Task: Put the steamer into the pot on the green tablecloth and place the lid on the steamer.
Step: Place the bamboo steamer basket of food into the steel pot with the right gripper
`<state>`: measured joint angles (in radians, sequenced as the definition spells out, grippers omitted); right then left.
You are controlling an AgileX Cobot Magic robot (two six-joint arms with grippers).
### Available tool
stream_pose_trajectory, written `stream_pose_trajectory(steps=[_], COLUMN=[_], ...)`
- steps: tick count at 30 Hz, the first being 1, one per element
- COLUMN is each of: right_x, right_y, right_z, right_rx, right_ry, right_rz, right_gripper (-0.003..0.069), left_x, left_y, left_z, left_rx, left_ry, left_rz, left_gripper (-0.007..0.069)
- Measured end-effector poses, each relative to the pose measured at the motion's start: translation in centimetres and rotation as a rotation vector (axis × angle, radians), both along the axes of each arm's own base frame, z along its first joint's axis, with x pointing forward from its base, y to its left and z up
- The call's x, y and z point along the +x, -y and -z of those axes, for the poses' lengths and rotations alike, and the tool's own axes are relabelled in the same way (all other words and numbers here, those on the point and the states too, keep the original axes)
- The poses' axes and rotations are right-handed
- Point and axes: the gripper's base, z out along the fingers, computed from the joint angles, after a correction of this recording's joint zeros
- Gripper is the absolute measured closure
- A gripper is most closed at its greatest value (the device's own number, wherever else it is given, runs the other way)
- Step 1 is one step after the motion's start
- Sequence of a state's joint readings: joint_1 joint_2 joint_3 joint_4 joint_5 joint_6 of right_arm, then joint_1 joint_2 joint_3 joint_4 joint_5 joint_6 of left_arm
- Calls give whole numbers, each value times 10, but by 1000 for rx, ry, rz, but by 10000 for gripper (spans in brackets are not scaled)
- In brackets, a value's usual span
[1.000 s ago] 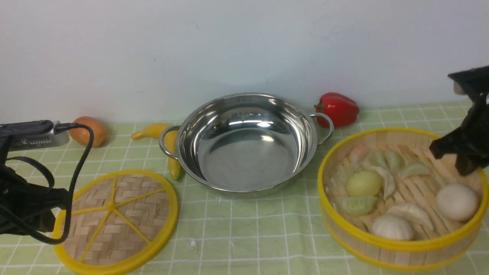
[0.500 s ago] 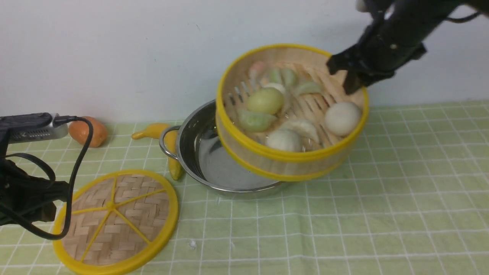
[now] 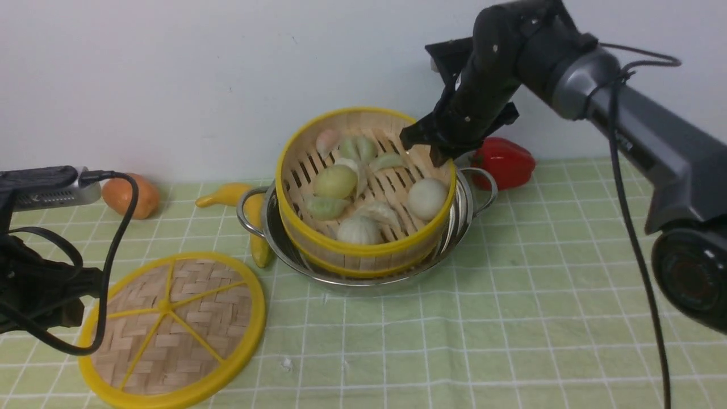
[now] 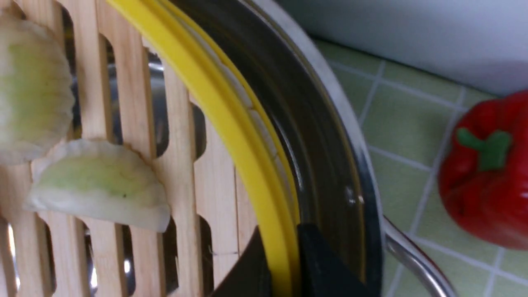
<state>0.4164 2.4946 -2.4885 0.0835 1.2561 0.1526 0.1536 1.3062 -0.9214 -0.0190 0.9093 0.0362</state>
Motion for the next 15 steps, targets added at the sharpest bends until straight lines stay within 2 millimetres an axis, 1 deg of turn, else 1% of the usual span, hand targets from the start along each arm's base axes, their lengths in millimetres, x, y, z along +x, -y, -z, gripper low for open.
stream_pose_trajectory(steps=[1, 3, 9, 11, 15], right_x=[0, 2, 5, 5, 5], right_y=[0, -2, -3, -4, -4], right_z=[1, 11, 29, 33, 33], right_rx=[0, -7, -26, -21, -14], right_ry=[0, -15, -43, -48, -47], right_rz=[0, -2, 0, -1, -7], right_gripper=[597, 597, 597, 597, 597], left_x=[0, 0, 0, 0, 1], left_y=[0, 0, 0, 0, 0], left_z=[0, 0, 0, 0, 0], left_rx=[0, 0, 0, 0, 2], left_ry=[0, 0, 0, 0, 14], left_rz=[0, 0, 0, 0, 0], left_gripper=[382, 382, 382, 382, 382])
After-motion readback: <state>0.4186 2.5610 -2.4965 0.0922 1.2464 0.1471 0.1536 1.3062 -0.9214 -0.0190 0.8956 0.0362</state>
